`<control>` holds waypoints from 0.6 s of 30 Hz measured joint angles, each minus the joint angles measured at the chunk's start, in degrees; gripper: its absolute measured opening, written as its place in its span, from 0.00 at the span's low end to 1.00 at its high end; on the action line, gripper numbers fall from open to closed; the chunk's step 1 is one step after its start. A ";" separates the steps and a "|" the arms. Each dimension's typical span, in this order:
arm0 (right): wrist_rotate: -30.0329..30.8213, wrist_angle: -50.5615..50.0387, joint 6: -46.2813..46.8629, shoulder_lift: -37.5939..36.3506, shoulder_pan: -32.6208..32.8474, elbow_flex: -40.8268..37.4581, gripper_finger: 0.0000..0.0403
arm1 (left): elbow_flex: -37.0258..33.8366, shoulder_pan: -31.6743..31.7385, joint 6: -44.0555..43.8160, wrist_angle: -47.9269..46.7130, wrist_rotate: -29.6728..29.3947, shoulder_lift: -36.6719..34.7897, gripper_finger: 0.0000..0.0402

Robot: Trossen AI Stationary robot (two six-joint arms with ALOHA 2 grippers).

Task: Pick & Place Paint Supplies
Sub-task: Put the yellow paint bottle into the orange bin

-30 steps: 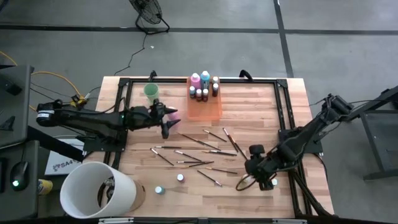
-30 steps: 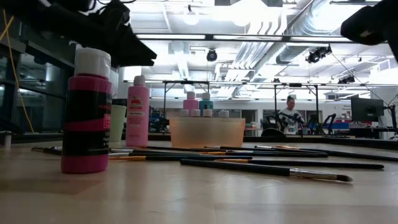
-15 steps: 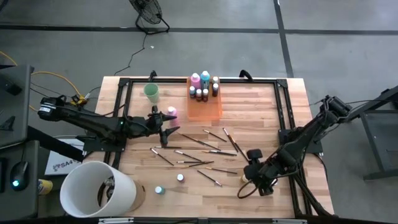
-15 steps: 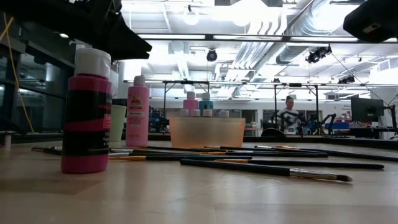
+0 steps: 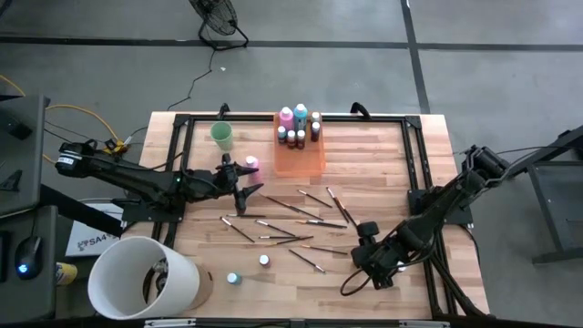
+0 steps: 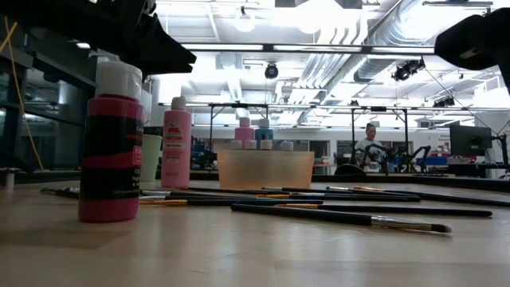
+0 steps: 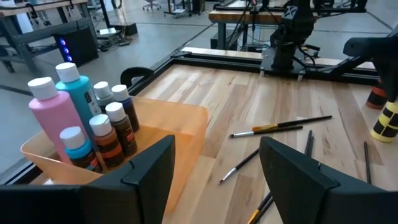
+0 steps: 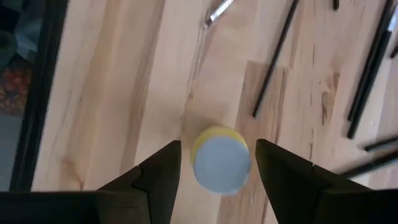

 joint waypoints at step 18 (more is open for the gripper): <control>-0.50 0.01 0.14 -0.02 0.00 0.00 0.28 | 0.00 0.02 0.63 0.82 -0.04 0.02 0.57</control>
